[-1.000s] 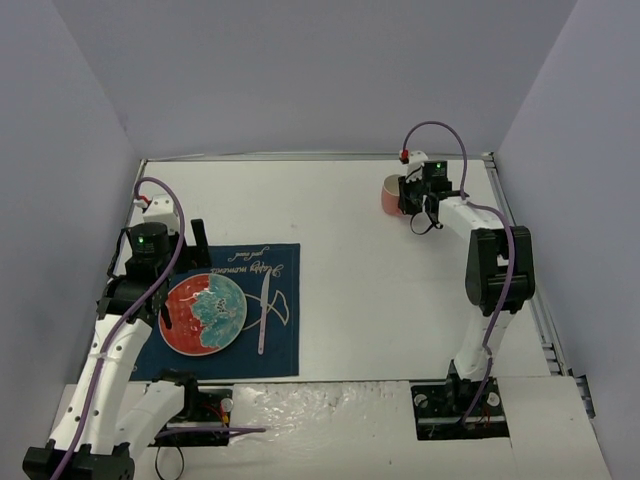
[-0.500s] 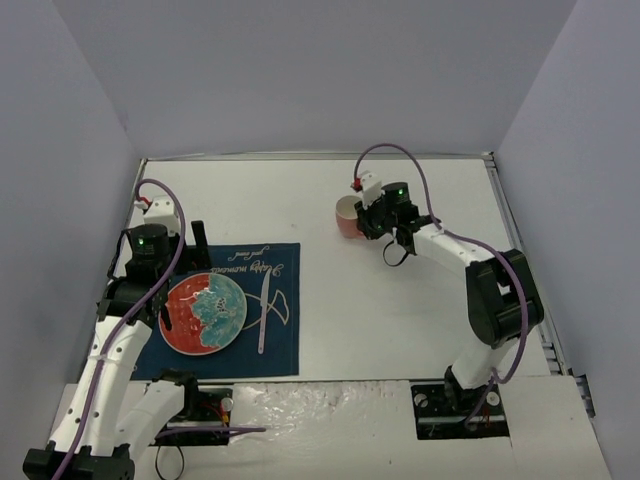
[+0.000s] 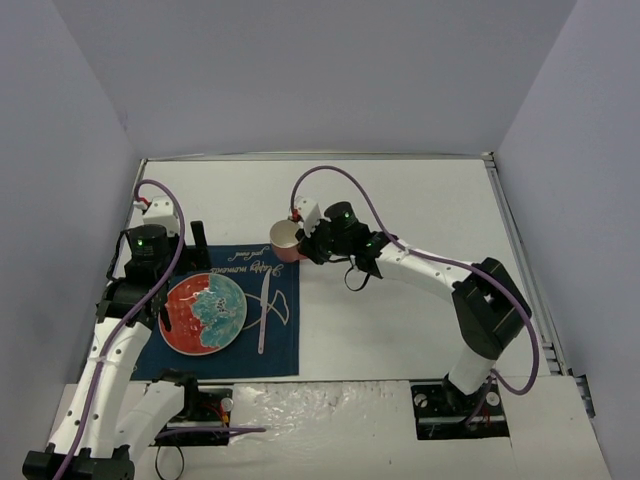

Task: Set the dinner table for one person

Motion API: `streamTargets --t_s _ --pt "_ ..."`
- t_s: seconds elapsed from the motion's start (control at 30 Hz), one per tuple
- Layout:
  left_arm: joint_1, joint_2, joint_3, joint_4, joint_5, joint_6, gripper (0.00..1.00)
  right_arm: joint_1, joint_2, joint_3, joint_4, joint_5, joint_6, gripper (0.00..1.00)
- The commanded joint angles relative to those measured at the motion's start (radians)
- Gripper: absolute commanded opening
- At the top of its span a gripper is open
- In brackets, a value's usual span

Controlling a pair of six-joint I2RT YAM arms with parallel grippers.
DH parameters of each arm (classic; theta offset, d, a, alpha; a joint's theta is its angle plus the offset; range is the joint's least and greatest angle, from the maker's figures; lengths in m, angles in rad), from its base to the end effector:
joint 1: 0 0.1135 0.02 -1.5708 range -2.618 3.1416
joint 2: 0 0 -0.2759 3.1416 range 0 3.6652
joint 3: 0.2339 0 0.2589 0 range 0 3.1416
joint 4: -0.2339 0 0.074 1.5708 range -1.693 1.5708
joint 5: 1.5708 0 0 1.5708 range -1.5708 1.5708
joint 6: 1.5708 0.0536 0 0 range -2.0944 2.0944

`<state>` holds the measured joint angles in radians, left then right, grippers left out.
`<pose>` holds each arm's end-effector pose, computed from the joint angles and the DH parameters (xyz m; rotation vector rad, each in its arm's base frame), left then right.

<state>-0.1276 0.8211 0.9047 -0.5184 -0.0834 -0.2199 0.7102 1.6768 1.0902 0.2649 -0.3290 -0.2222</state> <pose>0.1925 -0.0202 0.3426 -0.1459 2.0014 -0.1389 0.3000 0.2808 0.2590 -1.0640 1.6055 0.6411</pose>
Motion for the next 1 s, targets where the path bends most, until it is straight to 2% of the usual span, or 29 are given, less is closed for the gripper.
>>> streamTargets --t_s 0.0,0.3,0.87,0.97 --pt "0.009 -0.013 0.01 0.054 -0.015 0.01 0.97 0.039 0.021 0.105 0.149 0.001 -0.006 0.0" --pt "0.009 -0.016 0.01 0.052 -0.015 0.011 0.97 0.082 0.086 0.148 0.154 0.052 0.02 0.0" --pt "0.009 -0.022 0.008 0.053 -0.013 0.01 0.97 0.085 0.153 0.155 0.155 0.078 0.049 0.0" --pt "0.009 -0.021 0.008 0.053 -0.013 0.011 0.97 0.086 0.157 0.15 0.146 0.086 0.049 0.03"
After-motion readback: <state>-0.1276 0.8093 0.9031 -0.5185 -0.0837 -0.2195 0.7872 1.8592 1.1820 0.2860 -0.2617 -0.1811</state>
